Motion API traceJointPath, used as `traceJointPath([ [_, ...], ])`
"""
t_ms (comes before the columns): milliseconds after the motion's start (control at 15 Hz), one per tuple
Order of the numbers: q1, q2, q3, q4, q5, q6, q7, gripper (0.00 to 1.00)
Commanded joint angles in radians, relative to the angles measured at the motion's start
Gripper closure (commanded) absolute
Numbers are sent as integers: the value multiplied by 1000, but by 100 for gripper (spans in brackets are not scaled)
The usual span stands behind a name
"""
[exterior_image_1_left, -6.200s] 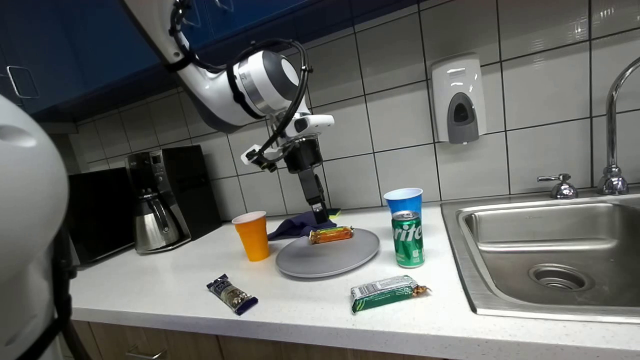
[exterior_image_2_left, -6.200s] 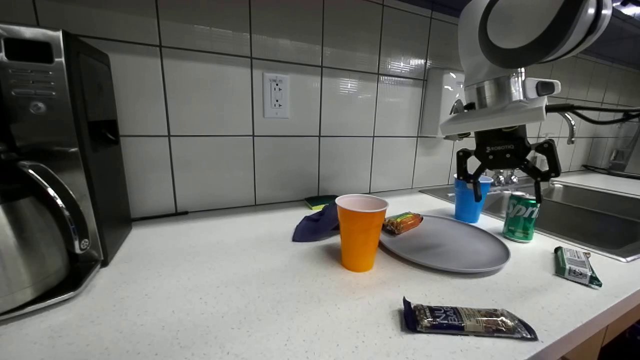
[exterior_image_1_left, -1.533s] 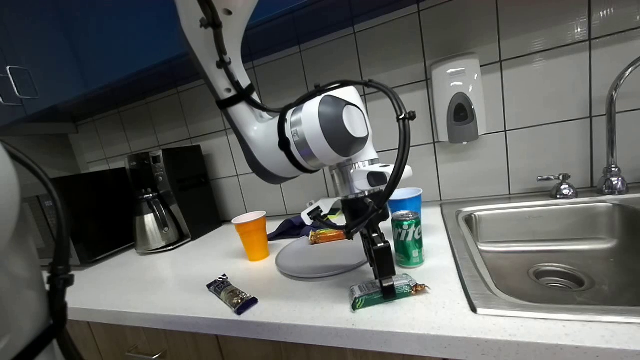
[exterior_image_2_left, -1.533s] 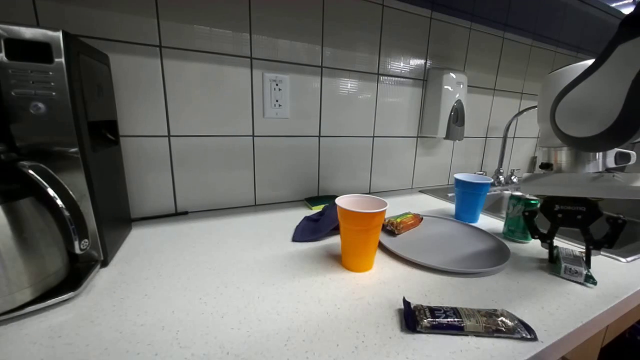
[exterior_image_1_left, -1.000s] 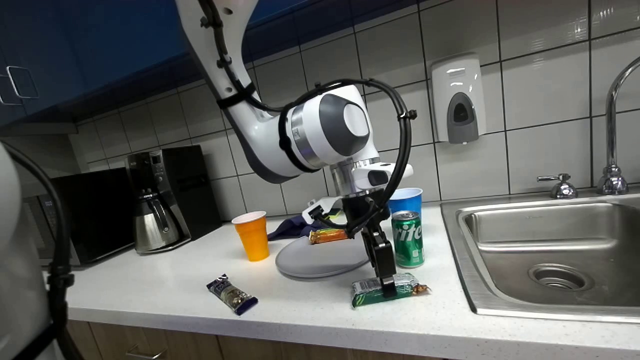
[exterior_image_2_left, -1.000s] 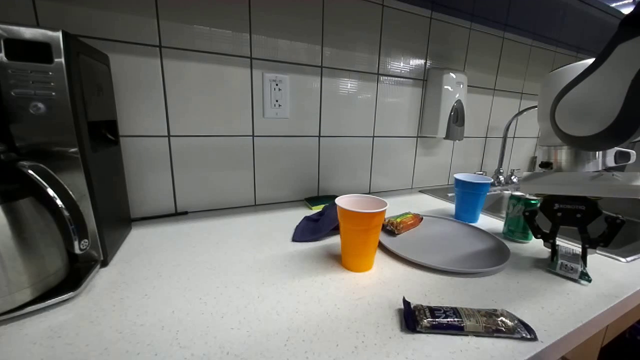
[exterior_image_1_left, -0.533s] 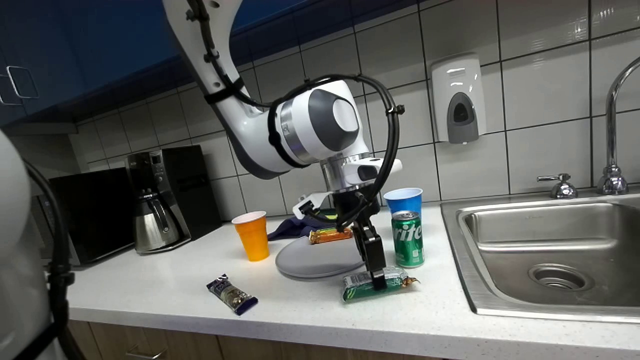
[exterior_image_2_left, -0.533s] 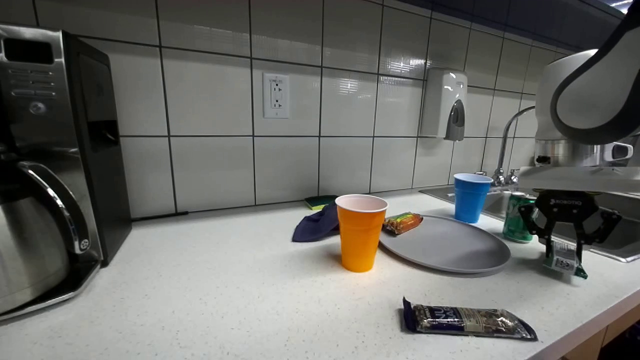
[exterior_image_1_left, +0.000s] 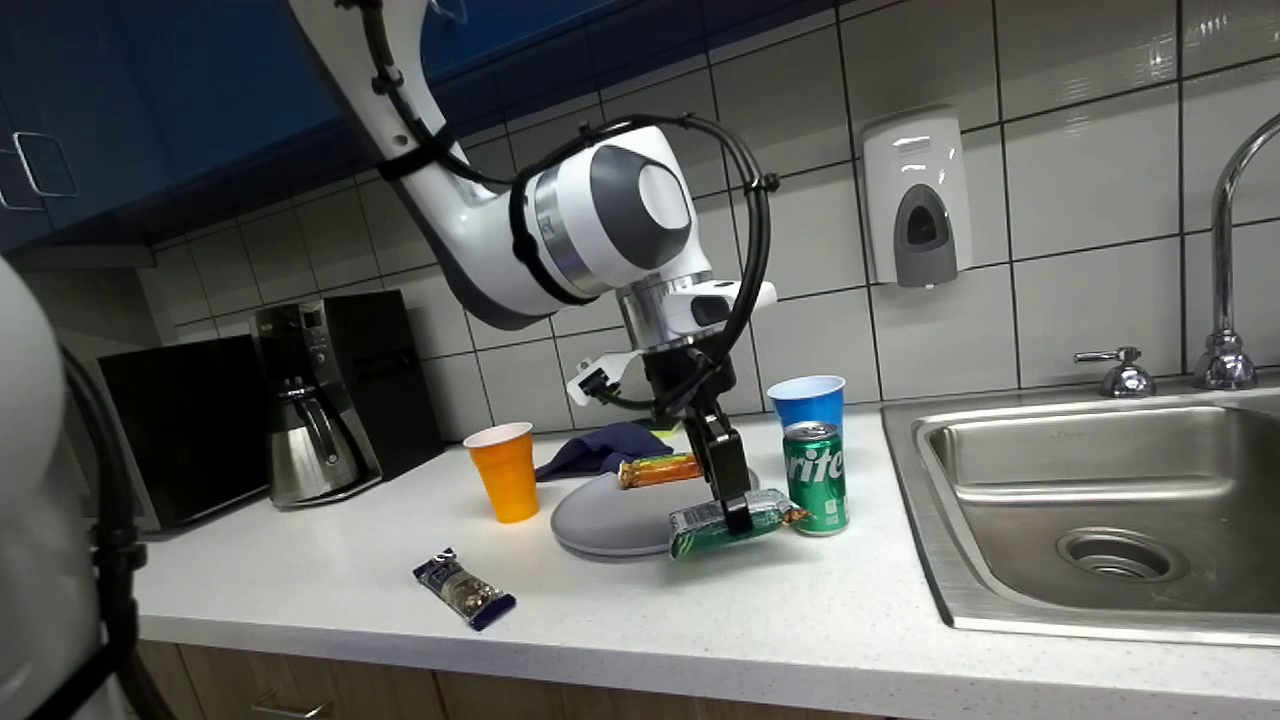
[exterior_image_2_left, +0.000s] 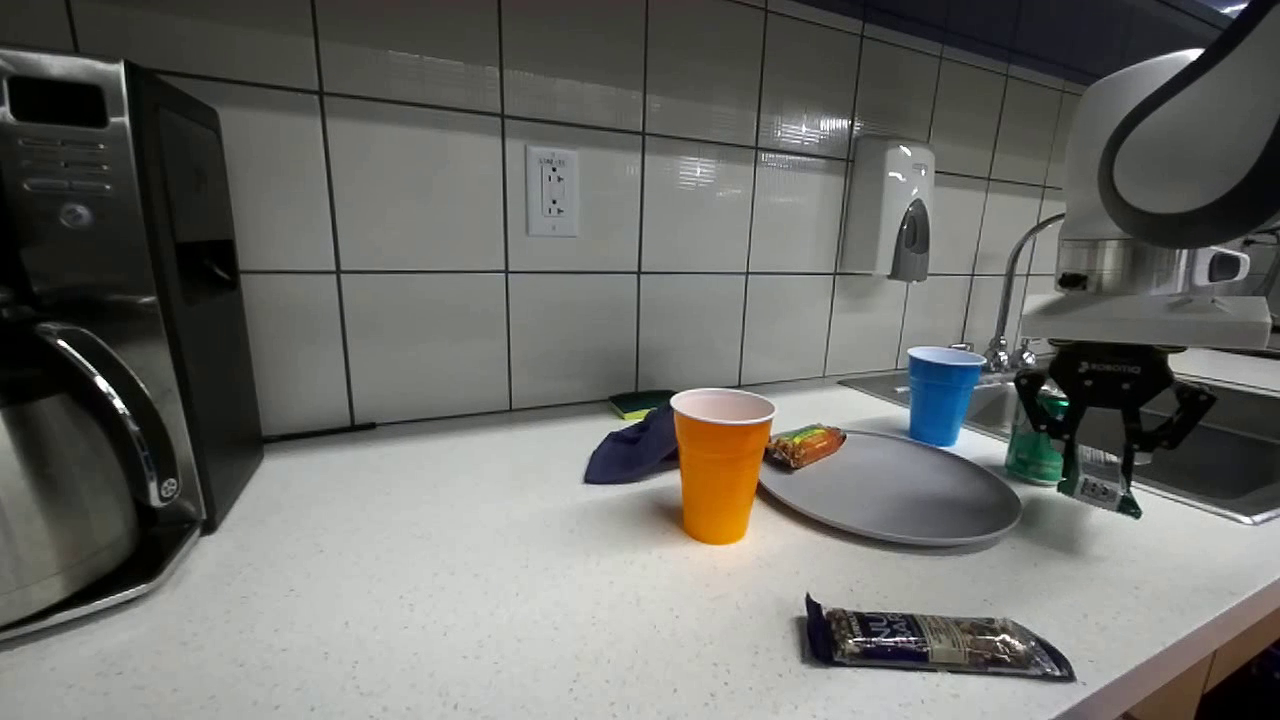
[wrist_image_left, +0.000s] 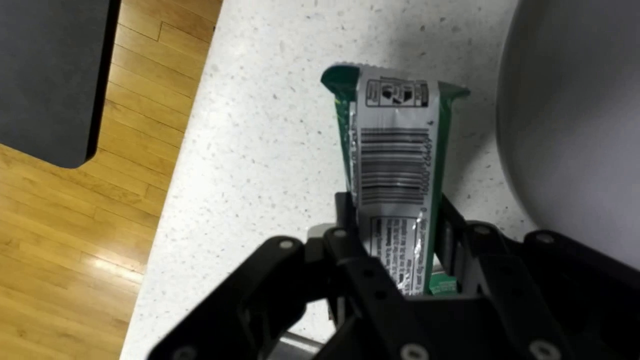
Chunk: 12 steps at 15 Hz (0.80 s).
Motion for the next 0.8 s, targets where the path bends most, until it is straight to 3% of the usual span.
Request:
traceJointPath([
  [0,0,-33,37,7,12,-31,-1,85],
  [733,20,53,79,110,42,-27,21,85],
])
